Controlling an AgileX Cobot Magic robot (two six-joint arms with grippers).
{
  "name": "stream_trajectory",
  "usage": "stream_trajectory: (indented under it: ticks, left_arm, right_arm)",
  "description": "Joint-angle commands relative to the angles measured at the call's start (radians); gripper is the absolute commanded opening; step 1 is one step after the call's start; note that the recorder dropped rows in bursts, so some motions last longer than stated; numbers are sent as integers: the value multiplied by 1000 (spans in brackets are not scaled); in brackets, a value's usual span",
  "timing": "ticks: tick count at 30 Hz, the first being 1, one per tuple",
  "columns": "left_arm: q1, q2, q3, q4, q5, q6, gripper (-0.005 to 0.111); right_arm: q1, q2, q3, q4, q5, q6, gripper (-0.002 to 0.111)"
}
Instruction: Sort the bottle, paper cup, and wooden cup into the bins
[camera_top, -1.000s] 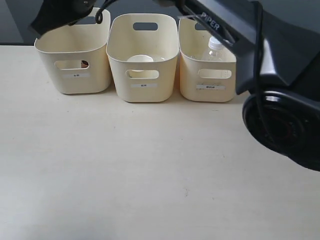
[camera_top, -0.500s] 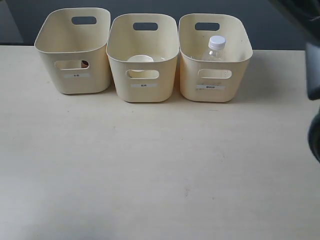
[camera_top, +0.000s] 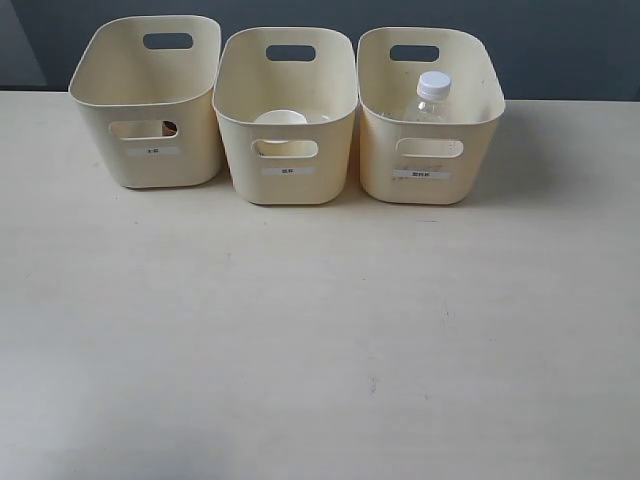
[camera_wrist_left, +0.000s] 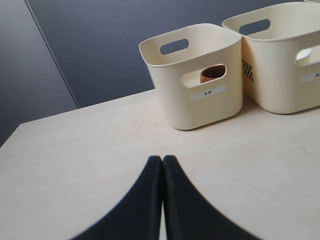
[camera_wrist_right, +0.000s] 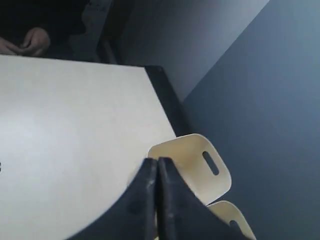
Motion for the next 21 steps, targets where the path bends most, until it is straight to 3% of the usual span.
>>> stream_trajectory:
  ticks: [1,7,13,21]
  left_arm:
    - [3,-5,1,3,-6,-2,0]
    - [3,-5,1,3,-6,-2,0]
    - [3,-5,1,3,-6,-2,0]
    - [3,-5,1,3,-6,-2,0]
  right_arm:
    - [71,-100,-6,-107,3,61,-1]
    - [155,-196,-6,-253,3,115,-1]
    - [166,-287,24,-321,3,152,-1]
    - [166,-449,358,-633,3,297,-1]
